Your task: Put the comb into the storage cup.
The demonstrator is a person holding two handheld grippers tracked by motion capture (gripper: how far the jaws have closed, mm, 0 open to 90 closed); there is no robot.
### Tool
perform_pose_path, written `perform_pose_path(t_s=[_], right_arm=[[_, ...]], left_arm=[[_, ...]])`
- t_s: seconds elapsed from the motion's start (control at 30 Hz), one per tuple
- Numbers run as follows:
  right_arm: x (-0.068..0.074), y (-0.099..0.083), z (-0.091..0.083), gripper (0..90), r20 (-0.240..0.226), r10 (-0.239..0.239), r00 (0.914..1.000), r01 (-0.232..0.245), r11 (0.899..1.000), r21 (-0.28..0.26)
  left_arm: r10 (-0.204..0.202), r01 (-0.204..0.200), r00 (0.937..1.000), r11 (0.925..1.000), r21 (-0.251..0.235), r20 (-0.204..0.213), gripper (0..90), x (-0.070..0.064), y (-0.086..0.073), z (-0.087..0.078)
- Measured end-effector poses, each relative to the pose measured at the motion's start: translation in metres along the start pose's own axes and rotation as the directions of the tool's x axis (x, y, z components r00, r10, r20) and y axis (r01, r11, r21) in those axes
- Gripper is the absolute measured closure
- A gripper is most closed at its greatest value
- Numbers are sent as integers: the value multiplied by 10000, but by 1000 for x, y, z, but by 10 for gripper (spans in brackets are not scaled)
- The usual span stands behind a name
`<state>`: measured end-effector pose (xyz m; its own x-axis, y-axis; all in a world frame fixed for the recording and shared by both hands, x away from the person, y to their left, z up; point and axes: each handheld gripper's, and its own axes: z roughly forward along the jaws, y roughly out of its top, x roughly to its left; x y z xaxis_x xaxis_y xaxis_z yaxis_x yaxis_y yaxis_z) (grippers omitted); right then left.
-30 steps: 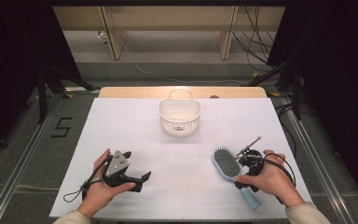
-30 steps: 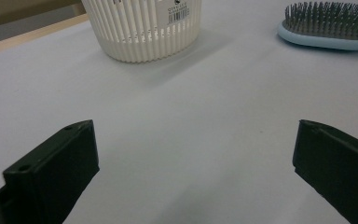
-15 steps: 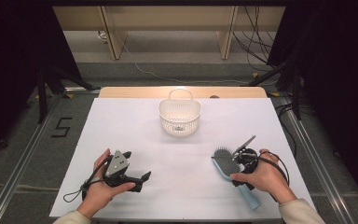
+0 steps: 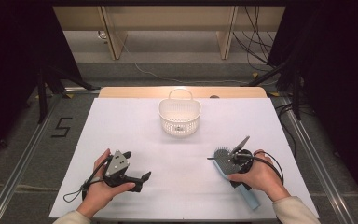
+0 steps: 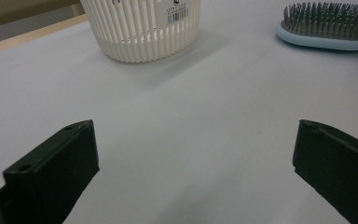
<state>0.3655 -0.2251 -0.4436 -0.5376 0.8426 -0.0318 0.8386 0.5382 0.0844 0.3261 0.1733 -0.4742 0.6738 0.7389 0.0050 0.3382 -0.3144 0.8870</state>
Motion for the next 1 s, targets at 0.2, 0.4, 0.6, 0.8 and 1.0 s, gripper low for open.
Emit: perform_pose_path(t_s=[0.2,0.4,0.6,0.8,1.0], right_arm=[[3,2,4,353,-44,-35,10000,36,9998,174],[4,5,6,383,-14,13,10000,-13,9994,338],[5,7,8,424,-61,102,9999,-100,9990,437],[5,7,10,474,-81,189,9998,-184,9982,568],[5,7,11,505,-26,222,9998,-220,9976,656]], left_arm=[[24,-24,10000,10000,-1,-11,0,0,0,0],[9,-9,10000,10000,-13,-3,0,0,0,0],[-4,4,10000,10000,-16,4,0,0,0,0],[20,-20,10000,10000,-14,-2,0,0,0,0],[15,-15,10000,10000,-16,9,0,0,0,0]])
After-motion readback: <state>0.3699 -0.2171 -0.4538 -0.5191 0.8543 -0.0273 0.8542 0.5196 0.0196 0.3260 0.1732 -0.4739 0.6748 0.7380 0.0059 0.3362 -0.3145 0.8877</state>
